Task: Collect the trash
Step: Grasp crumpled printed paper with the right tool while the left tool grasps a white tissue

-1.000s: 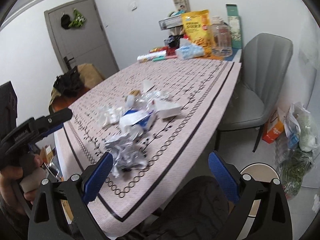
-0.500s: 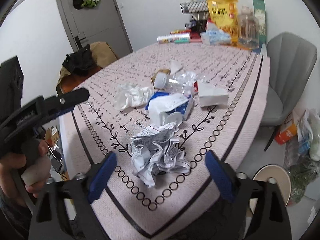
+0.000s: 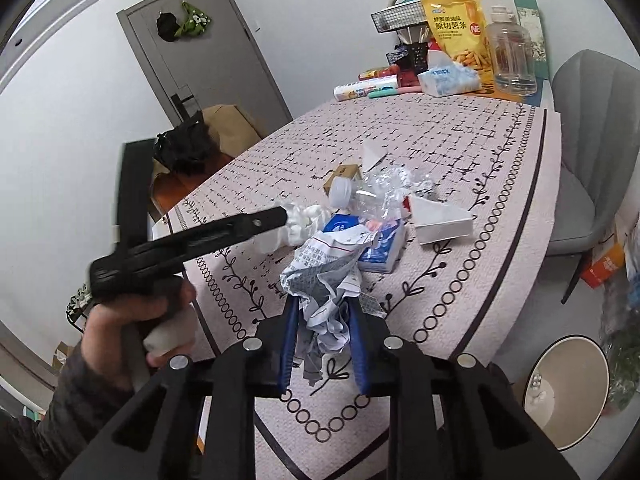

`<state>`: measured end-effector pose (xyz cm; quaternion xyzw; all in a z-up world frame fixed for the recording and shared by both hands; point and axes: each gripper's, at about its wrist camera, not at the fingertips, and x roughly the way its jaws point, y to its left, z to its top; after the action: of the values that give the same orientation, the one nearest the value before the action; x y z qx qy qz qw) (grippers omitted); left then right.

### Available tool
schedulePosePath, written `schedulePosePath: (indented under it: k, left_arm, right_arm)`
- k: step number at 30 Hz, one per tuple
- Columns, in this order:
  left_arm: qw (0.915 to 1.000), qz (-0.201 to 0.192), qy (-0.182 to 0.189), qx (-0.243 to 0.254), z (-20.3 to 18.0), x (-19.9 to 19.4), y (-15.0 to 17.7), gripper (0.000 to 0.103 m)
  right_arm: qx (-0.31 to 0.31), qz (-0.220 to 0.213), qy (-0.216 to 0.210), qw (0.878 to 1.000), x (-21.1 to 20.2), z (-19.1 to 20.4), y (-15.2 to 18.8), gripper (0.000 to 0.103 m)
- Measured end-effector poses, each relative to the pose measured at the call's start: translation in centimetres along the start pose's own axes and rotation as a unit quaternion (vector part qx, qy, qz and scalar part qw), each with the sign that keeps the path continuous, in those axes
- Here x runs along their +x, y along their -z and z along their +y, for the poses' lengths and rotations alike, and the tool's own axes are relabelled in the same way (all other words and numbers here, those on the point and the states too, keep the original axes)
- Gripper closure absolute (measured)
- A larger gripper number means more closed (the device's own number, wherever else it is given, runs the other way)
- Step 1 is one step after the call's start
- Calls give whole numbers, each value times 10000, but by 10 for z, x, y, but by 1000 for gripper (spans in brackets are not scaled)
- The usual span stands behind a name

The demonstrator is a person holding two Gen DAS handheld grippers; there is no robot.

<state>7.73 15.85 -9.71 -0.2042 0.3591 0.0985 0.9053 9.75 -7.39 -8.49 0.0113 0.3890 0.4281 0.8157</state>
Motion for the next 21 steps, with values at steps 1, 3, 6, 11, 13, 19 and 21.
schedulePosePath:
  k: [1, 3, 6, 11, 13, 19, 21]
  left_arm:
    - [10000, 47, -21, -29, 0, 5, -1, 44]
    - [9998, 147, -5, -107, 0, 14, 0, 61]
    - [9995, 240, 65, -185, 0, 18, 1, 83]
    - [9996, -49, -95, -267, 2, 0, 0, 96]
    - [9990, -305, -125, -302, 1, -17, -2, 96]
    - [9976, -625, -28, -289, -10, -48, -11, 96]
    - [9973, -693, 35, -220, -18, -55, -13, 96]
  right_arm:
    - [23, -8, 19, 10000, -2, -2, 1, 79]
    - [105, -23, 71, 9999, -3, -9, 0, 79]
    - [203, -44, 115, 9997, -5, -16, 1, 79]
    - [329, -208, 96, 9992, -9, -28, 1, 79]
    - [410, -264, 96, 9988, -11, -35, 1, 79]
    - [445, -428, 224, 9978, -22, -45, -5, 79]
    - [475, -499, 245, 9973, -27, -47, -6, 79]
